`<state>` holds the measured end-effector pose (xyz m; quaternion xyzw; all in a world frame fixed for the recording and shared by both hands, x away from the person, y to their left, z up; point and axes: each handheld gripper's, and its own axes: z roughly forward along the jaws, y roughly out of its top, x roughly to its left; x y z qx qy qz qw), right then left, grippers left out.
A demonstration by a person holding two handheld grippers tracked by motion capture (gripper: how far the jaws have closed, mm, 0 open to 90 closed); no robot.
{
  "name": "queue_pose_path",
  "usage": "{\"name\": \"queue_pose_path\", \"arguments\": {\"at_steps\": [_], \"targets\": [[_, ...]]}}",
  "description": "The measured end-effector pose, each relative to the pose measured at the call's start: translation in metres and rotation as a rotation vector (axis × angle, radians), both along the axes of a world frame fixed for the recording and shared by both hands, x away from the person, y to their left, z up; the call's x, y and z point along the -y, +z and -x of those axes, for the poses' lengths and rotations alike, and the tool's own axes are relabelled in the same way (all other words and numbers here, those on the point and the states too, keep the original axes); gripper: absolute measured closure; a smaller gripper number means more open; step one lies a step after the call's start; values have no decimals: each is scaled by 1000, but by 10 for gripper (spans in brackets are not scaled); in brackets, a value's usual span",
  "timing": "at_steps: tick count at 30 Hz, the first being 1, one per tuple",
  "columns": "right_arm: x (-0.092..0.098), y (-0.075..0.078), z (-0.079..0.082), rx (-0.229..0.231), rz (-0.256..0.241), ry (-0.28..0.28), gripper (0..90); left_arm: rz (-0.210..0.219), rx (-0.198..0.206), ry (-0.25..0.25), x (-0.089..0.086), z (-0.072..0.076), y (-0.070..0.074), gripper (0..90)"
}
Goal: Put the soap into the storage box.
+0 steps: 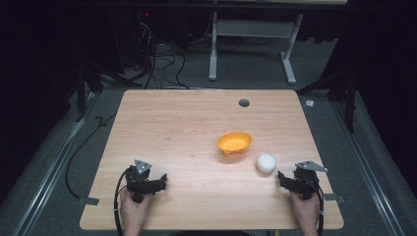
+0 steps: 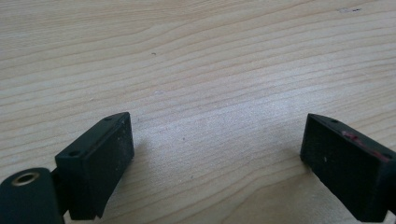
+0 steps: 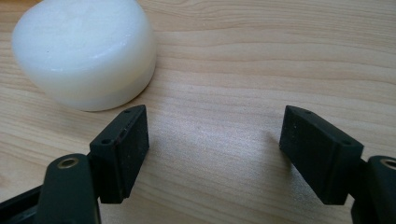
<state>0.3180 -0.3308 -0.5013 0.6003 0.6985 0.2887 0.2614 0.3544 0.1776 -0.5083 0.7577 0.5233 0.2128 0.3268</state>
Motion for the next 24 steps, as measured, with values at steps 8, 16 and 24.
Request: {"name": "queue_pose_path", "arguments": {"at_steps": [8,16,24], "targets": [[0,0,0,-1,-1,-4,248,0,0,0,0,0,0,99],[0,0,0,1,-2,-5,248,0,0,0,0,0,0,99],[-1,0,0,1,-2,-11,248,0,0,0,0,0,0,99]]}}
